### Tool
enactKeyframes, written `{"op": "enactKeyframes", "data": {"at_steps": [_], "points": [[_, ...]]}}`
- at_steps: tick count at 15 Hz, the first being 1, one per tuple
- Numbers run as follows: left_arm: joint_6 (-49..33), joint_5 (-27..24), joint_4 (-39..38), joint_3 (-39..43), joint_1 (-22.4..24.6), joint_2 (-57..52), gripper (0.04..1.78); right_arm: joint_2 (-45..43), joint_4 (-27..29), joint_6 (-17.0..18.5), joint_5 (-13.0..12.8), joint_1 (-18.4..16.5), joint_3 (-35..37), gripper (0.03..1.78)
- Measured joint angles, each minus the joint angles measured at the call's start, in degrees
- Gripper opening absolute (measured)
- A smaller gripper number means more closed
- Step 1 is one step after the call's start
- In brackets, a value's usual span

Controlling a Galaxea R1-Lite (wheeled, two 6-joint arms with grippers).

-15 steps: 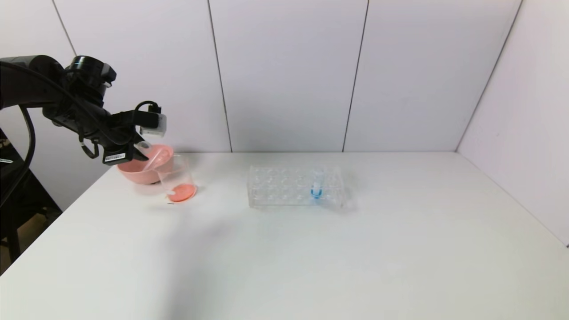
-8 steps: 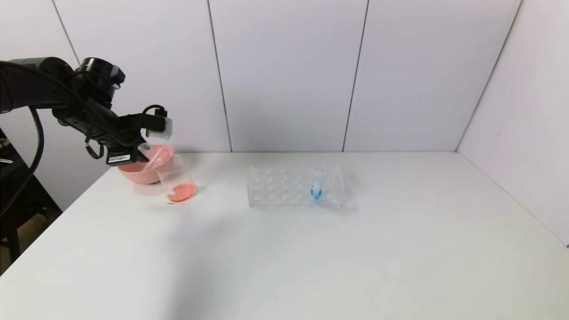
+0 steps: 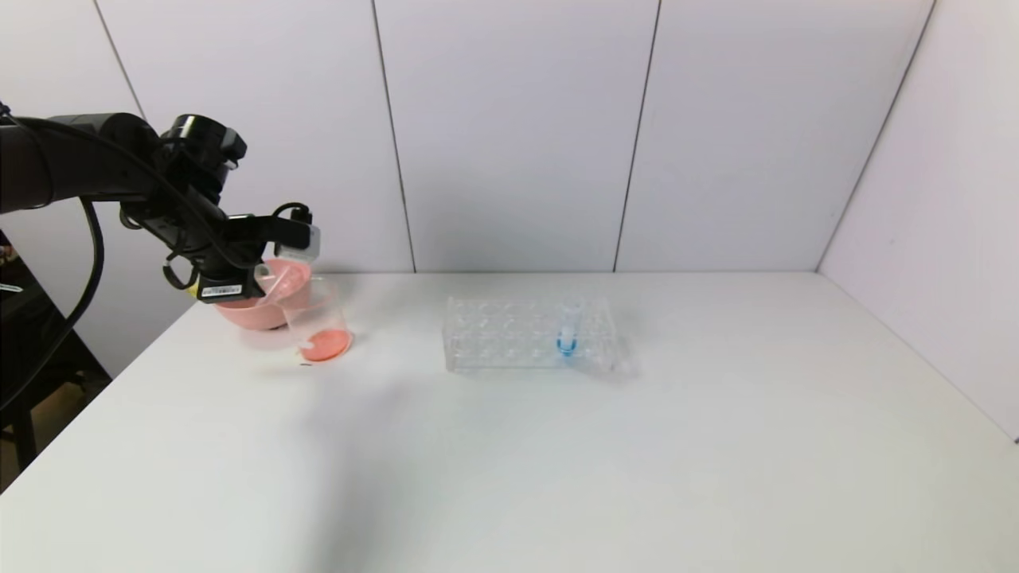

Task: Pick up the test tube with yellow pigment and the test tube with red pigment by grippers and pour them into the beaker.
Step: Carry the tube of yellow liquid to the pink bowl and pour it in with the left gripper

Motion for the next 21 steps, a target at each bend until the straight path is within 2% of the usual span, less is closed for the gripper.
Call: {"op": "enactKeyframes", "data": {"at_steps": [9, 21], "points": [[0.06, 4.17, -1.15, 0.00, -2.07, 1.07, 0.45, 0.00, 0.00, 0.02, 0.00, 0.00, 0.00, 1.70], [0.02, 6.31, -1.58, 0.00, -3.05, 1.43, 0.45, 0.00, 0.00, 0.00, 0.00, 0.00, 0.00, 1.70]]}}
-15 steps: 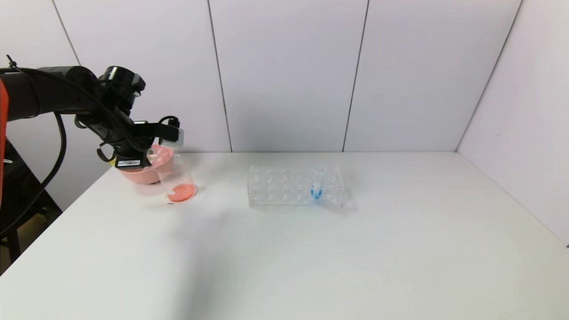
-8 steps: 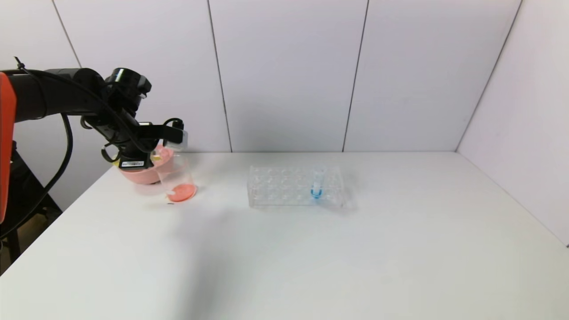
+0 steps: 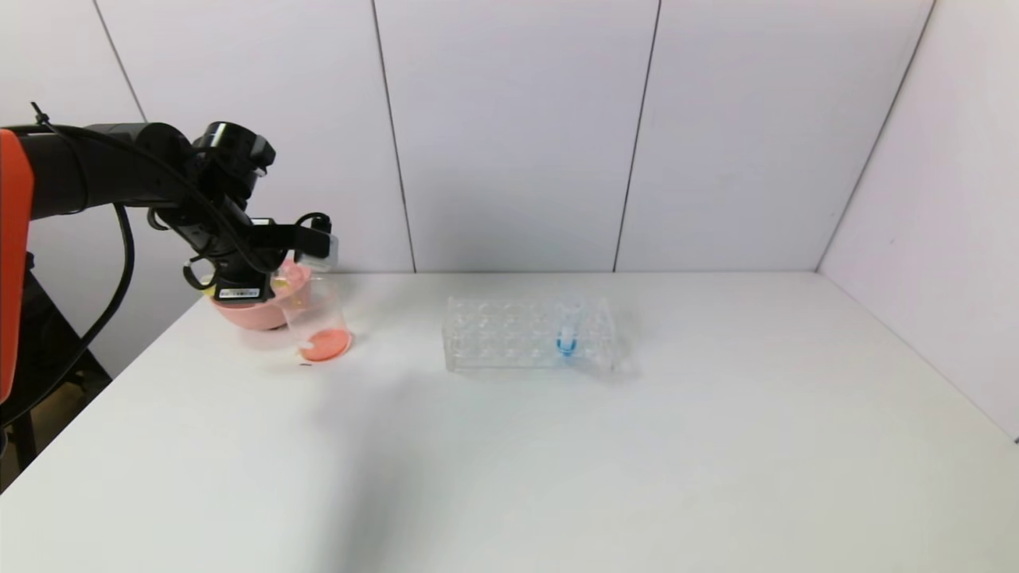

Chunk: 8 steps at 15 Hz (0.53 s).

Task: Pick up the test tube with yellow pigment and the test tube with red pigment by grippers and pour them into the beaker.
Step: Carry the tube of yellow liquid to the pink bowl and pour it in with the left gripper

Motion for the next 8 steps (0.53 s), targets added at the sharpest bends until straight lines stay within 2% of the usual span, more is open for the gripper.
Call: {"op": "enactKeyframes", "data": {"at_steps": [8], "points": [[-0.88, 1.49, -0.87, 0.00, -0.32, 0.63, 0.45, 0.00, 0.01, 0.02, 0.02, 0.00, 0.00, 1.70]]}}
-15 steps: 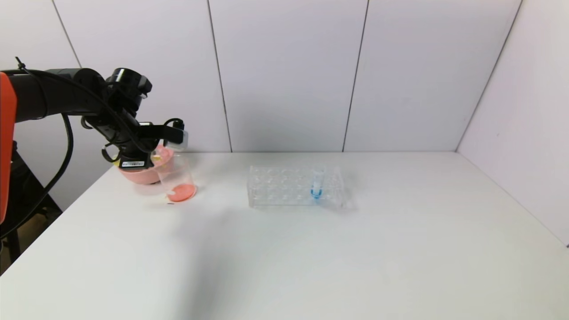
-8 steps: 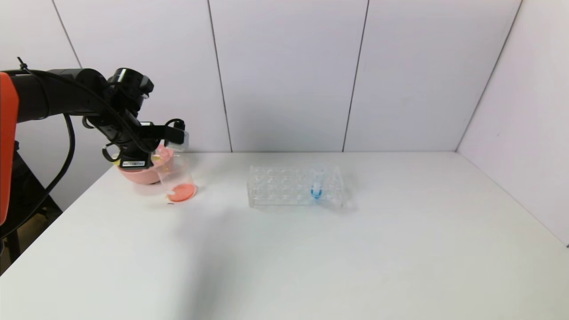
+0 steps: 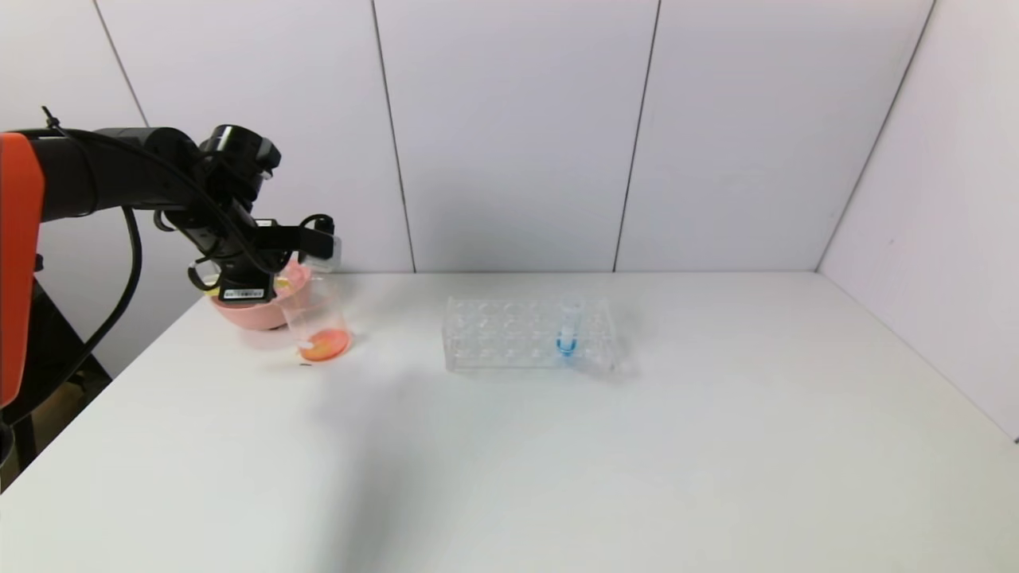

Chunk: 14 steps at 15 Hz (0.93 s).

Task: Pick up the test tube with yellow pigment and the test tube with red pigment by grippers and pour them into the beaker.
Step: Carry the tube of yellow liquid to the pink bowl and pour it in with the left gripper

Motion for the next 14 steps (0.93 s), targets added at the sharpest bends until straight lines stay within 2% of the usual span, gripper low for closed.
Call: {"op": "enactKeyframes", "data": {"at_steps": [14], "points": [[-1.68, 2.65, -0.88, 0.00, -1.27, 0.32, 0.45, 0.00, -0.01, -0.02, -0.02, 0.00, 0.00, 1.70]]}}
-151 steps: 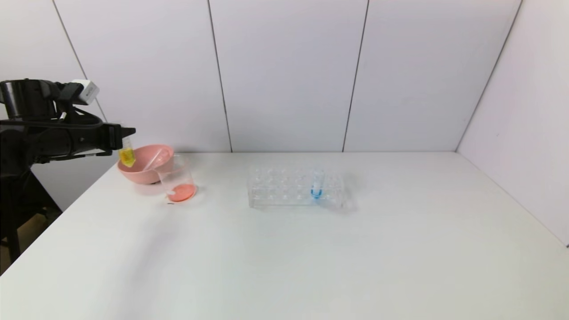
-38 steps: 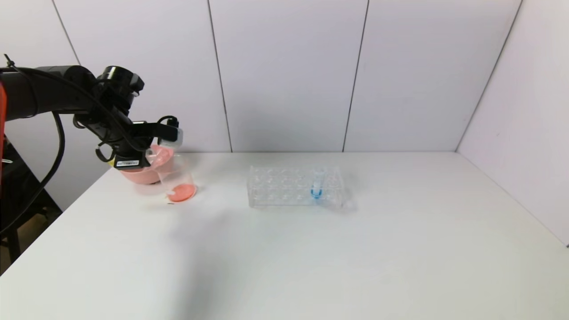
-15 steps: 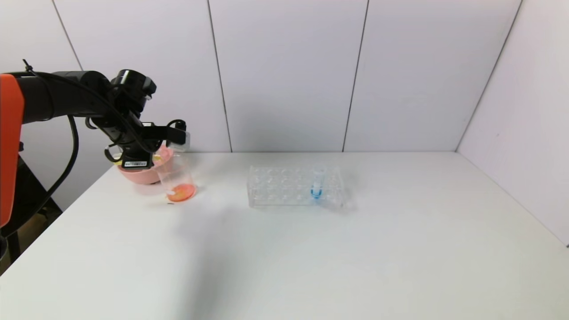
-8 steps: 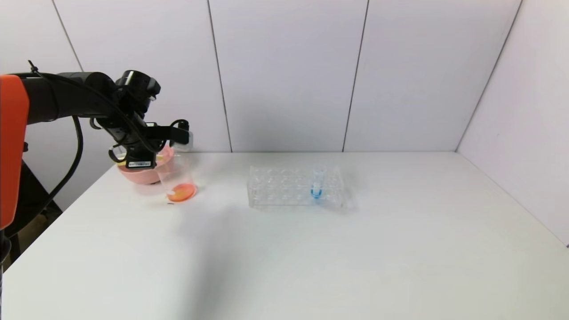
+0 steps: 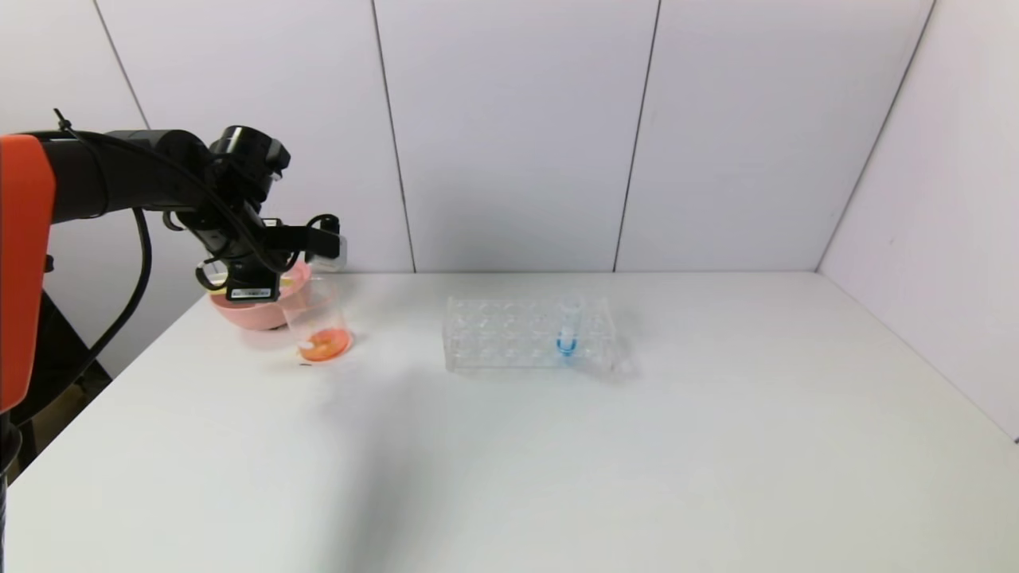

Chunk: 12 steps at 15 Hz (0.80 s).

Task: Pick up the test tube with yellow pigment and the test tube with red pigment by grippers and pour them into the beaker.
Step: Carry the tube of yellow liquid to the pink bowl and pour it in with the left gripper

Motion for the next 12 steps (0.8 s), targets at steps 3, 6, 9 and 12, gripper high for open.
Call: {"op": "enactKeyframes", "data": {"at_steps": [3, 6, 9, 12], "points": [[0.13, 1.50, 0.06, 0.00, -0.39, 0.00, 0.45, 0.00, 0.00, 0.02, 0.02, 0.00, 0.00, 1.70], [0.50, 2.18, 0.16, 0.00, -0.72, 0.10, 0.45, 0.00, 0.00, 0.00, 0.00, 0.00, 0.00, 1.70], [0.99, 4.72, 0.26, 0.00, -1.08, 0.21, 0.45, 0.00, 0.01, 0.00, 0.00, 0.00, 0.00, 1.70], [1.85, 7.64, 0.66, 0.00, -1.37, 0.32, 0.45, 0.00, 0.00, 0.02, 0.00, 0.00, 0.00, 1.70]]}}
